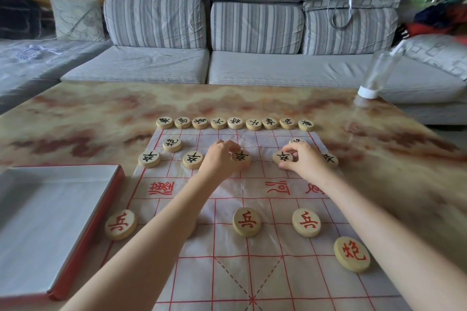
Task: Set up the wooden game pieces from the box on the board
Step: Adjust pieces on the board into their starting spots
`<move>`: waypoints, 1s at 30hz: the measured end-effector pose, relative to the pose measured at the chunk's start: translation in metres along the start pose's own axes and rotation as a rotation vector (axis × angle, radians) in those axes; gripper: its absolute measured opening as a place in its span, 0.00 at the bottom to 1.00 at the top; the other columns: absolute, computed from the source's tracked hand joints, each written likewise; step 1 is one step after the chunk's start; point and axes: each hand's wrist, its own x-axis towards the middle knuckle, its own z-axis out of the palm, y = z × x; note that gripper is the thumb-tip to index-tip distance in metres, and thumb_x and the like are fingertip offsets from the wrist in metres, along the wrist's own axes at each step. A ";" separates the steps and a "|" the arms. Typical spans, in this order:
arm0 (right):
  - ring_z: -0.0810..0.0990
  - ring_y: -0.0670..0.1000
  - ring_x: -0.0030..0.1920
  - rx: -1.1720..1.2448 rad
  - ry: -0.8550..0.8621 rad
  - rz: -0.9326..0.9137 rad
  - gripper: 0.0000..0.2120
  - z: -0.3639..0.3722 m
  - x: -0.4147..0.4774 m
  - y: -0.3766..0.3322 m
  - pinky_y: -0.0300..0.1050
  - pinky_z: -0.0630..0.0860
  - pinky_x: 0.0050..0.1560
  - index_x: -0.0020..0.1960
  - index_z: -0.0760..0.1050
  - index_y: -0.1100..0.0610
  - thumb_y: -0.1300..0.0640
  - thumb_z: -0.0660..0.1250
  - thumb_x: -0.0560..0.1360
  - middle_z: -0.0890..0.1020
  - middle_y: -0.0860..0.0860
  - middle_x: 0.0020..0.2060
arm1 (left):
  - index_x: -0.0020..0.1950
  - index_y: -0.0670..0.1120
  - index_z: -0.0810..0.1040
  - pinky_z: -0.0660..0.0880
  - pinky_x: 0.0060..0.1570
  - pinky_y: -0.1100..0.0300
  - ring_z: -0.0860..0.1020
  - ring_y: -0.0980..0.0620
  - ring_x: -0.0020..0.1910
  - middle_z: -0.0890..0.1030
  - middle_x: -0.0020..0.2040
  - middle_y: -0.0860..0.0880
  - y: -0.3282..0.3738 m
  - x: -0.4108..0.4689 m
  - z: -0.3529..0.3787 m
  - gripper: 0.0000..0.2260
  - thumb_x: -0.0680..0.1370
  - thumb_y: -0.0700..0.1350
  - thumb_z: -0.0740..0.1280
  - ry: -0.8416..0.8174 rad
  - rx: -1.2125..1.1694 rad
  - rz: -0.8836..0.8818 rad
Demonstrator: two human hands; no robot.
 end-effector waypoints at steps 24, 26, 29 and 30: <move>0.74 0.51 0.58 0.029 0.096 -0.106 0.21 -0.030 -0.013 0.008 0.41 0.66 0.57 0.60 0.76 0.57 0.55 0.74 0.69 0.75 0.52 0.56 | 0.59 0.46 0.75 0.69 0.60 0.55 0.69 0.48 0.60 0.72 0.57 0.46 0.010 -0.006 0.000 0.25 0.67 0.55 0.74 0.136 0.047 0.043; 0.75 0.52 0.52 0.056 0.122 -0.018 0.20 -0.048 -0.014 0.024 0.40 0.67 0.52 0.58 0.77 0.60 0.57 0.74 0.69 0.77 0.55 0.55 | 0.59 0.45 0.75 0.69 0.60 0.57 0.70 0.47 0.60 0.73 0.57 0.46 0.019 -0.004 0.004 0.21 0.69 0.51 0.73 0.129 0.042 0.092; 0.75 0.50 0.46 0.054 0.132 0.162 0.23 -0.062 -0.015 0.052 0.41 0.68 0.48 0.57 0.76 0.62 0.52 0.75 0.67 0.80 0.58 0.53 | 0.57 0.45 0.77 0.71 0.59 0.52 0.73 0.46 0.58 0.74 0.58 0.44 0.039 0.001 0.014 0.15 0.72 0.46 0.71 0.090 0.019 0.168; 0.75 0.51 0.46 0.053 0.130 0.218 0.24 -0.063 -0.016 0.057 0.42 0.68 0.47 0.57 0.76 0.62 0.50 0.75 0.67 0.80 0.58 0.52 | 0.57 0.45 0.78 0.71 0.59 0.51 0.73 0.45 0.58 0.75 0.58 0.44 0.047 0.005 0.019 0.14 0.72 0.45 0.70 0.071 0.005 0.179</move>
